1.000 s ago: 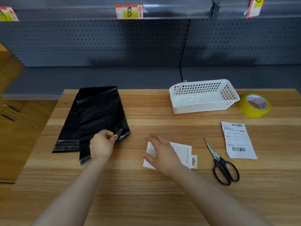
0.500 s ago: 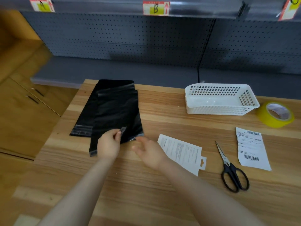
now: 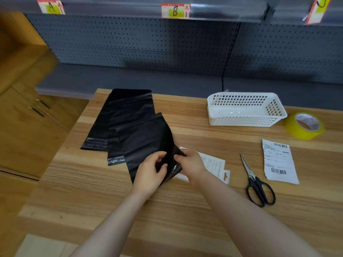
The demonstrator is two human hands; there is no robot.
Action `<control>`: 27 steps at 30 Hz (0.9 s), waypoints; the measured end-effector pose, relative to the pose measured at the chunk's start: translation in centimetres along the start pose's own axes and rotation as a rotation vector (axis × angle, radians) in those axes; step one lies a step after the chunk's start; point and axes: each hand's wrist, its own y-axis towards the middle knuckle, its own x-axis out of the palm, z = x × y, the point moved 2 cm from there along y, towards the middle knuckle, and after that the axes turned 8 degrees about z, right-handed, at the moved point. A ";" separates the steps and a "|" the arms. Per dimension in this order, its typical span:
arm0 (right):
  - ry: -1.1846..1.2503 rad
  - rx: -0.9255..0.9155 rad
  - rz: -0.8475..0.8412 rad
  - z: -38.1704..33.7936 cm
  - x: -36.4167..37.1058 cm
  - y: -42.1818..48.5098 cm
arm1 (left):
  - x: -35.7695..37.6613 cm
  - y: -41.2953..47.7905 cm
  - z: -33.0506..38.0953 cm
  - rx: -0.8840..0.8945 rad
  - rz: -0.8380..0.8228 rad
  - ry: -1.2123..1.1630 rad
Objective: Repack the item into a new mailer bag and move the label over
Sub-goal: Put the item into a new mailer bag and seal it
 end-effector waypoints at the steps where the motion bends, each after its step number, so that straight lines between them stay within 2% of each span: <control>1: -0.009 0.003 -0.004 0.3 -0.4 0.0 | 0.4 -0.2 0.2 0.032 -0.050 0.032; 8: -0.097 -0.085 0.087 1.1 -4.6 -1.0 | 4.3 -0.5 2.1 0.178 -0.376 0.196; 11: -0.169 -0.104 0.161 1.7 -6.6 -1.3 | 5.7 -0.4 2.0 0.187 -0.452 0.311; 15: -0.207 -0.119 0.233 2.4 -8.4 -1.5 | 6.5 -0.3 1.6 0.225 -0.432 0.427; 23: -0.274 -0.127 0.393 3.3 -10.2 -1.8 | 6.1 0.1 2.1 0.184 -0.307 0.367; 25: -0.393 -0.199 0.415 3.3 -10.5 -1.8 | 6.0 0.2 2.3 0.166 -0.291 0.404; 27: -0.610 -0.318 0.348 3.4 -11.0 -1.8 | 6.1 0.3 2.1 0.156 -0.288 0.431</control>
